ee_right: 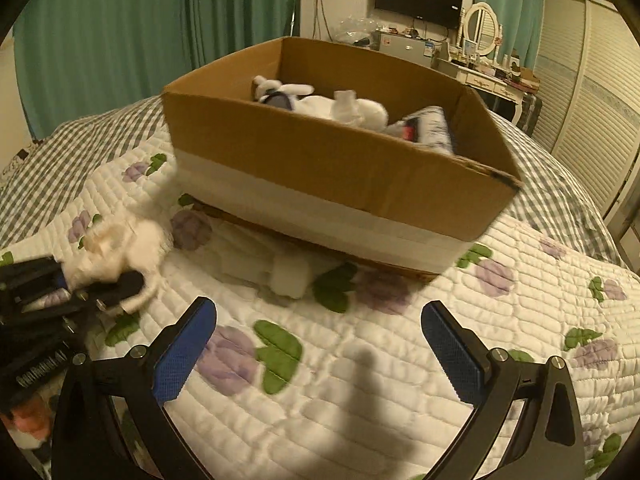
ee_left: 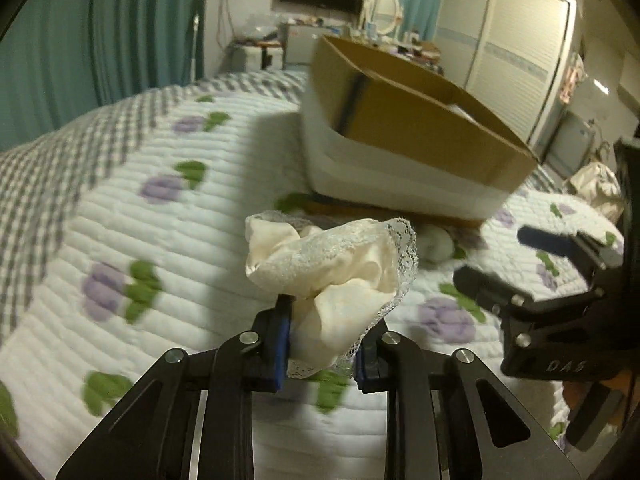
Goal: Organize soft objects
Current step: 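Lower the left tool onto the cream lace cloth and grasp it, then grasp the small white item beside the box with the right tool while the left tool holds the lace cloth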
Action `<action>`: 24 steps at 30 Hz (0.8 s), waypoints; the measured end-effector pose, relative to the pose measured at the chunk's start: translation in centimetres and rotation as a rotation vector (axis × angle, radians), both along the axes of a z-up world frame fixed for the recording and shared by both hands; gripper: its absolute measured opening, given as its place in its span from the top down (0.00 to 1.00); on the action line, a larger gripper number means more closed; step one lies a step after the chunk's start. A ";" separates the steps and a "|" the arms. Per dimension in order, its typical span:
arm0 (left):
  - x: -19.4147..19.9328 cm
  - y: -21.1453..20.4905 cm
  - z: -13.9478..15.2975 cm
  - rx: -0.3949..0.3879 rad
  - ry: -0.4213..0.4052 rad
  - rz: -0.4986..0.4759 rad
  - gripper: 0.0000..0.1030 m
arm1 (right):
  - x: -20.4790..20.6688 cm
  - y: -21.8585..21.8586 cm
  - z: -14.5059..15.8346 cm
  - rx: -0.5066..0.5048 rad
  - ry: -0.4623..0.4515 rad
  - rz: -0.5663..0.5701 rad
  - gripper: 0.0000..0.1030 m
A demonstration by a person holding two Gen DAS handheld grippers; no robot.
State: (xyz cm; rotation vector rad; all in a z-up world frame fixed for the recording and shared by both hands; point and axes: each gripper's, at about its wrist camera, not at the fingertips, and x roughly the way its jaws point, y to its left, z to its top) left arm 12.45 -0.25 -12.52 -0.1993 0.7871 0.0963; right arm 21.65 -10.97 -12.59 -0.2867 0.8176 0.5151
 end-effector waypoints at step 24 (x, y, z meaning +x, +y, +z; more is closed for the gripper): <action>3.3 2.7 -0.6 0.043 -0.023 0.004 0.78 | 4.4 4.3 -2.8 0.028 0.124 0.025 0.60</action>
